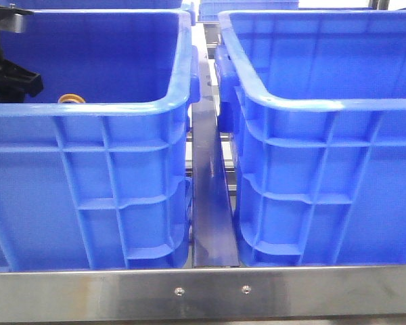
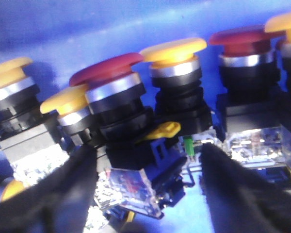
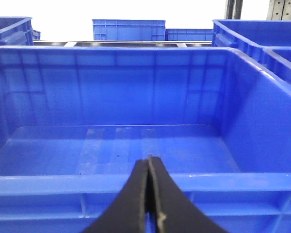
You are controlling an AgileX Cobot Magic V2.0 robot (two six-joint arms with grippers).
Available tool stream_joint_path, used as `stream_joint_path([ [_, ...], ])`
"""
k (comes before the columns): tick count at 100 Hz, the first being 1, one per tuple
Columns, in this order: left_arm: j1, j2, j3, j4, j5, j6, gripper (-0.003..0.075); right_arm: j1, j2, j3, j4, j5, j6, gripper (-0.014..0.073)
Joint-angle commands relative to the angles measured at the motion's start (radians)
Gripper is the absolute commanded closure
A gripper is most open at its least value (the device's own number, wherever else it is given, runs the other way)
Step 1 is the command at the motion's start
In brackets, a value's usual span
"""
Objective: Pick red and yellow buttons and place in box
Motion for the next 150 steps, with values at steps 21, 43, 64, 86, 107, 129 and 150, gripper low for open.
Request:
stream_joint_path([
  [21,0.001,-0.039,-0.034,0.010,-0.032,-0.012,0.0706,-0.002,-0.021,0.004,-0.008,-0.074,0.004,0.0696],
  [43,0.001,-0.073,-0.034,0.010,-0.026,-0.012,0.0720,-0.002,-0.021,0.004,-0.008,-0.074,0.004,0.0696],
  [64,0.001,-0.176,-0.034,-0.008,-0.035,-0.012,0.0720,-0.002,-0.021,0.004,-0.008,-0.074,0.004,0.0696],
  [86,0.001,-0.272,0.013,-0.090,-0.072,-0.007,0.0720,-0.002,-0.021,0.004,-0.008,-0.074,0.004,0.0696],
  [107,0.001,-0.368,0.108,-0.224,-0.126,0.040,0.0720,-0.002,-0.021,0.004,-0.008,-0.074,0.004,0.0696],
  [129,0.001,-0.451,0.182,-0.468,-0.153,0.223,0.0720,-0.002,-0.021,0.004,-0.008,-0.074,0.004,0.0696],
  [150,0.001,-0.490,0.189,-0.696,-0.147,0.431,0.0720,-0.002,-0.021,0.004,-0.008,-0.074,0.004,0.0696],
])
